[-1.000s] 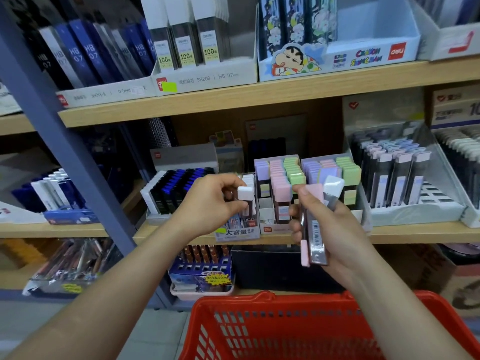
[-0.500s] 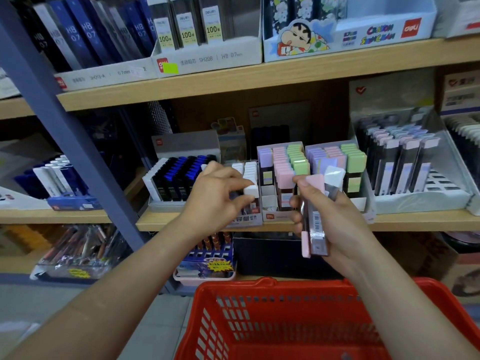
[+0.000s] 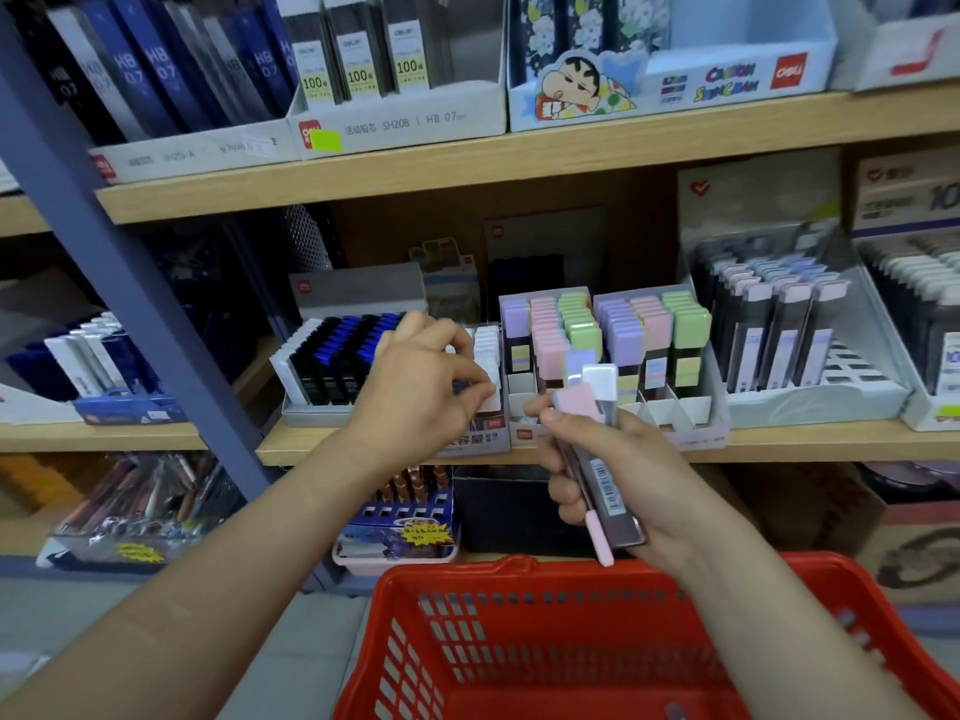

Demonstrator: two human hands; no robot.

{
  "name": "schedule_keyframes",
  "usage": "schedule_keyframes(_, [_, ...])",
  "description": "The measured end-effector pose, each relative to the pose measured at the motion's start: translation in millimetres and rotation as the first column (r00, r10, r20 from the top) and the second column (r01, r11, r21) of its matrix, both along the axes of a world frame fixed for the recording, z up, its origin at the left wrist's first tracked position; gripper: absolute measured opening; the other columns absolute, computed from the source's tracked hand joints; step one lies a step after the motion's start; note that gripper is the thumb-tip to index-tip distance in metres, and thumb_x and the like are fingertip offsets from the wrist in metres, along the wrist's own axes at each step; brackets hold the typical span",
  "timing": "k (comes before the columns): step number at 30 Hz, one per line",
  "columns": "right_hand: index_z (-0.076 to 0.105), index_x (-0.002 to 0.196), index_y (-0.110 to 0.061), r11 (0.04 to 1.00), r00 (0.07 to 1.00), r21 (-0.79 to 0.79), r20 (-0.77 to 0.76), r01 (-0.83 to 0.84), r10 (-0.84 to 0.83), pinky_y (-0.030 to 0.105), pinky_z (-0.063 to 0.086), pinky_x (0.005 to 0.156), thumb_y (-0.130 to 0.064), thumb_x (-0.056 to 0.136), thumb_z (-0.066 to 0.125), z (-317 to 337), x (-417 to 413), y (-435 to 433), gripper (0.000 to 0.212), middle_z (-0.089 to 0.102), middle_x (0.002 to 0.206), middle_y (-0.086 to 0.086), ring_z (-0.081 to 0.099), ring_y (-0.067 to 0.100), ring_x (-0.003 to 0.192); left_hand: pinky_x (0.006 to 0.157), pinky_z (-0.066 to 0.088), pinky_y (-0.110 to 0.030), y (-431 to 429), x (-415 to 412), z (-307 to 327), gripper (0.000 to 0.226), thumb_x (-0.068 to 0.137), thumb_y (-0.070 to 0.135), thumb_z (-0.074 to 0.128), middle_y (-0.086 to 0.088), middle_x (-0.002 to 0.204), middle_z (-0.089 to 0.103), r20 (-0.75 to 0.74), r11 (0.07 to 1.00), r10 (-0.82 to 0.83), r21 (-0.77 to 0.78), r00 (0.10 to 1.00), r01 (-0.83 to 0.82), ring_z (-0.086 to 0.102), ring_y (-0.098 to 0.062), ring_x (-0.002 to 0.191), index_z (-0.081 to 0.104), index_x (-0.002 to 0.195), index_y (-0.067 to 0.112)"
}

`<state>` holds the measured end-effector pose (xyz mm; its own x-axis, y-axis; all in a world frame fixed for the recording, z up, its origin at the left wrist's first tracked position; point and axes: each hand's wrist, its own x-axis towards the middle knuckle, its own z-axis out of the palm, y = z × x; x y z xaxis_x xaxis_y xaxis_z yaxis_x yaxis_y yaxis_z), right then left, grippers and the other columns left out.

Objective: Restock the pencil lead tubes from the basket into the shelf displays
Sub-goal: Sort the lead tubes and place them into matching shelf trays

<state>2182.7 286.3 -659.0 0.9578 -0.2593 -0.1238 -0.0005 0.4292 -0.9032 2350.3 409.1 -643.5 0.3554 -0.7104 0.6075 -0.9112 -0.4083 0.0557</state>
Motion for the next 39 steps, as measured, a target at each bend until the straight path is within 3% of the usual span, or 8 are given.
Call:
schedule_keyframes(3, [0.064,0.113,-0.009,0.999,0.999,-0.034,-0.035,0.003,-0.004,0.023,0.039,0.042,-0.021,0.088,0.067,0,-2,2,0.027,0.053,0.064,0.005,0.047,0.015,0.047,0.075,0.04,-0.034,0,-9,11,0.02,0.09,0.033,0.061,0.007,0.085,0.06,0.037,1.0,-0.002,-0.01,0.999,0.003,0.047,-0.019,0.087,0.077,0.086,0.022])
schedule_keyframes(8, [0.057,0.094,-0.016,0.928,0.982,-0.344,-0.062,0.145,-0.176,0.025,0.04,0.042,-0.016,0.093,0.064,1,6,10,0.007,0.05,0.054,-0.001,0.048,0.015,0.042,0.06,0.048,-0.025,-15,-58,48,0.021,0.086,0.043,0.066,0.002,0.071,0.067,-0.59,0.983,-0.178,-0.143,0.788,0.115,0.059,-0.008,0.062,0.067,0.088,0.023])
schedule_keyframes(13, [0.054,0.096,-0.033,0.82,0.967,-0.518,0.06,0.243,-0.249,0.02,0.042,0.044,-0.015,0.092,0.062,2,7,16,0.02,0.056,0.064,0.001,0.05,0.013,0.048,0.065,0.056,-0.035,-27,-68,45,0.031,0.074,0.031,0.081,-0.001,0.074,0.072,-0.693,0.986,-0.168,-0.125,0.701,0.113,0.065,-0.009,0.063,0.057,0.089,0.021])
schedule_keyframes(16, [0.054,0.1,-0.039,0.86,0.98,-0.472,0.067,0.195,-0.186,0.02,0.042,0.045,-0.02,0.093,0.063,4,4,14,0.022,0.053,0.062,-0.003,0.049,0.015,0.051,0.057,0.051,-0.025,-26,-59,43,0.019,0.078,0.022,0.079,-0.006,0.076,0.07,-0.792,0.951,-0.291,-0.301,0.536,0.073,0.063,-0.01,0.061,0.067,0.092,0.015])
schedule_keyframes(22, [0.065,0.107,-0.015,0.992,1.0,-0.123,0.007,0.021,-0.02,0.023,0.033,0.042,-0.017,0.097,0.056,3,-3,5,0.013,0.051,0.063,0.005,0.042,0.015,0.044,0.053,0.038,-0.019,-23,-35,48,0.024,0.087,0.032,0.065,0.003,0.058,0.054,-0.754,0.841,-0.413,-0.53,0.51,-0.103,0.043,-0.01,0.056,0.069,0.067,0.019])
schedule_keyframes(28, [0.068,0.108,-0.011,1.0,0.999,0.02,0.032,-0.022,0.021,0.021,0.029,0.04,-0.019,0.096,0.056,-1,-5,-4,0.019,0.047,0.061,0.004,0.037,0.013,0.044,0.064,0.056,-0.028,-18,-38,51,0.017,0.099,0.006,0.045,-0.008,0.071,0.061,-0.82,0.854,-0.503,-0.521,0.273,0.01,0.068,-0.021,0.069,0.062,0.102,0.008])
schedule_keyframes(35, [0.062,0.092,-0.014,0.983,0.98,-0.025,0.081,-0.182,0.183,0.02,0.027,0.04,-0.012,0.081,0.061,2,-11,-14,0.011,0.044,0.064,0.005,0.036,0.013,0.042,0.044,0.027,-0.026,-26,-62,47,0.025,0.098,0.03,0.052,-0.013,0.06,0.048,-0.88,0.958,-0.242,-0.151,0.41,0.242,0.036,-0.015,0.044,0.068,0.083,0.017])
schedule_keyframes(39, [0.061,0.092,-0.014,0.971,0.966,-0.043,0.099,-0.237,0.24,0.02,0.029,0.04,-0.012,0.079,0.06,2,-15,-17,0.014,0.047,0.066,0.006,0.038,0.011,0.043,0.045,0.022,-0.027,-29,-65,49,0.038,0.084,0.046,0.062,-0.01,0.049,0.051,-0.869,0.952,-0.256,-0.149,0.423,0.269,0.032,-0.017,0.041,0.069,0.076,0.01])
